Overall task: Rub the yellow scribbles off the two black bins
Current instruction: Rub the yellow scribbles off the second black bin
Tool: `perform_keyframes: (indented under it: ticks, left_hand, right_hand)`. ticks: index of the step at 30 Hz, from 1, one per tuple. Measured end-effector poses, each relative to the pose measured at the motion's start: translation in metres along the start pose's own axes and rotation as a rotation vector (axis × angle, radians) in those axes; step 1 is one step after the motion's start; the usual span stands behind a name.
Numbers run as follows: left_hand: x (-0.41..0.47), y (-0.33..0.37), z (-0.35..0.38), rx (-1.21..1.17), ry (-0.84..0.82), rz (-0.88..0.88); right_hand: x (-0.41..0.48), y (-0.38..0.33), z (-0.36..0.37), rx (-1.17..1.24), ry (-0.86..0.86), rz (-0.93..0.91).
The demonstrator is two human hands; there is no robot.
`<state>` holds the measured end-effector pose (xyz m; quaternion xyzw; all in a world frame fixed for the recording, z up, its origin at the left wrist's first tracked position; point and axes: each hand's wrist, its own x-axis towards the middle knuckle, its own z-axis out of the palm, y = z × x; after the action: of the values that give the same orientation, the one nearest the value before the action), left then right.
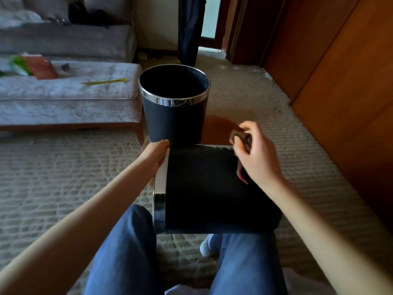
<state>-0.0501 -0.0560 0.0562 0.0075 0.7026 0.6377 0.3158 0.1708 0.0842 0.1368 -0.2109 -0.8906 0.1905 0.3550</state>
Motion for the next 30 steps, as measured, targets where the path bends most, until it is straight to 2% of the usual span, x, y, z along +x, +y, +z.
perform_keyframes:
  ticks: [3, 6, 10, 13, 15, 18, 20, 25, 30]
  left_hand:
    - [-0.004, -0.005, -0.002, 0.004, 0.034, 0.056]
    - [-0.008, -0.015, -0.007, 0.018, 0.052, 0.129]
    - [-0.020, -0.017, -0.012, 0.083, 0.111, 0.301]
    - [-0.034, -0.024, -0.014, 0.079, 0.118, 0.399]
    - [-0.044, -0.030, -0.016, 0.094, 0.116, 0.410]
    - [-0.053, -0.031, -0.019, 0.141, 0.113, 0.383]
    - [-0.052, -0.025, -0.018, 0.159, 0.116, 0.359]
    - [-0.034, -0.015, -0.016, 0.284, 0.143, 0.381]
    - [-0.021, -0.013, -0.016, 0.310, 0.176, 0.395]
  right_hand:
    - [-0.007, 0.026, -0.033, 0.006, 0.000, 0.224]
    - [-0.007, 0.045, -0.054, 0.148, -0.031, 0.468]
    - [-0.001, 0.068, -0.059, 0.256, 0.025, 0.516]
    - [0.004, 0.073, -0.053, 0.182, 0.122, 0.416]
    - [0.002, 0.067, -0.047, 0.024, 0.148, 0.242]
    - [-0.012, 0.061, -0.026, -0.179, 0.026, -0.081]
    - [-0.032, 0.064, -0.010, -0.317, -0.058, -0.228]
    - [-0.083, 0.064, 0.000, -0.226, 0.003, -0.217]
    - [-0.132, 0.073, 0.004, -0.291, -0.019, -0.269]
